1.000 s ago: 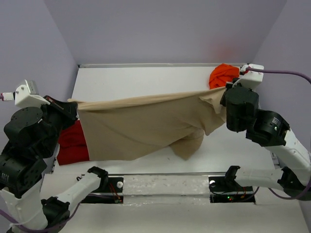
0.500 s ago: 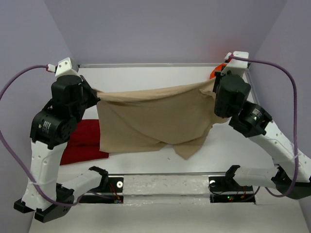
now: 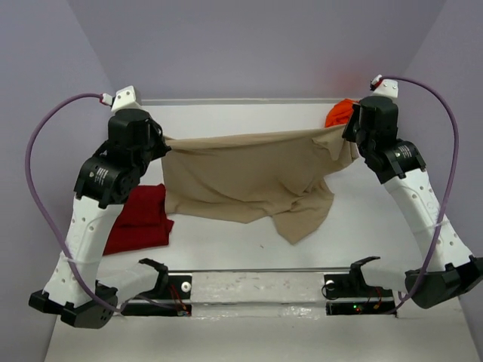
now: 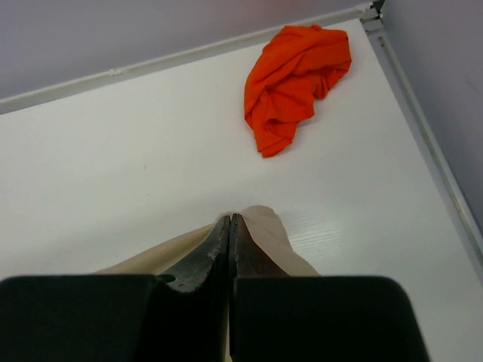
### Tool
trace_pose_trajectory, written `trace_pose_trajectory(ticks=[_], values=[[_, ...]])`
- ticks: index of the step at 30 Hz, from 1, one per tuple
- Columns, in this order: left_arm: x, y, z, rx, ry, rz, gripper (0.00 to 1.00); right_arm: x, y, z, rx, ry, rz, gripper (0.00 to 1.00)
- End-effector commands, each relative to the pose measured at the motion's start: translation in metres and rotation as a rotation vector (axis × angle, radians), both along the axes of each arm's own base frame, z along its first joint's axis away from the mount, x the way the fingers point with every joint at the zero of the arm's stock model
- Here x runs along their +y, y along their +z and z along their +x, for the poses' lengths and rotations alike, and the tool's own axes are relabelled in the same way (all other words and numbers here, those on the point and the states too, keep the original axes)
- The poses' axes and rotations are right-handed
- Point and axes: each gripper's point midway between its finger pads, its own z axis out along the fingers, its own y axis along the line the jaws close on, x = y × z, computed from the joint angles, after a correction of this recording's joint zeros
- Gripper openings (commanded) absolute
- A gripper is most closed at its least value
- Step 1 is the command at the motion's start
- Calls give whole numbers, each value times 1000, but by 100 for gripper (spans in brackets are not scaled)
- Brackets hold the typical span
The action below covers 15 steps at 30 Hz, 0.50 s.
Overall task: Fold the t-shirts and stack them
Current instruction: Flatten out the tshirt
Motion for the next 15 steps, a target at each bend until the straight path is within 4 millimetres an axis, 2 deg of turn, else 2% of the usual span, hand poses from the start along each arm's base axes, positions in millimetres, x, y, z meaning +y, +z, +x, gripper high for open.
trace_pose_trajectory(ticks=[1,2,7,9,10,11,12,13,15], values=[[9,-4,19,-34,58,46,0,0,12,-1,-41,50,98,0],[8,-6,25,-39,65,50,0,-5,12,1,-37,43,103,0],[5,-24,51,10,76,74,0,9,-10,24,41,131,136,0],[5,-39,67,50,84,82,0,22,-22,38,84,186,138,0],[7,-49,79,76,84,77,0,22,-28,50,107,189,137,0],[3,-55,84,88,74,77,0,25,-28,50,109,203,143,0],[9,-60,91,98,89,76,0,28,-39,61,150,209,141,0],[5,-71,101,130,62,61,0,27,-42,66,161,207,146,0],[13,-78,115,141,80,53,0,31,-64,82,219,227,149,0]])
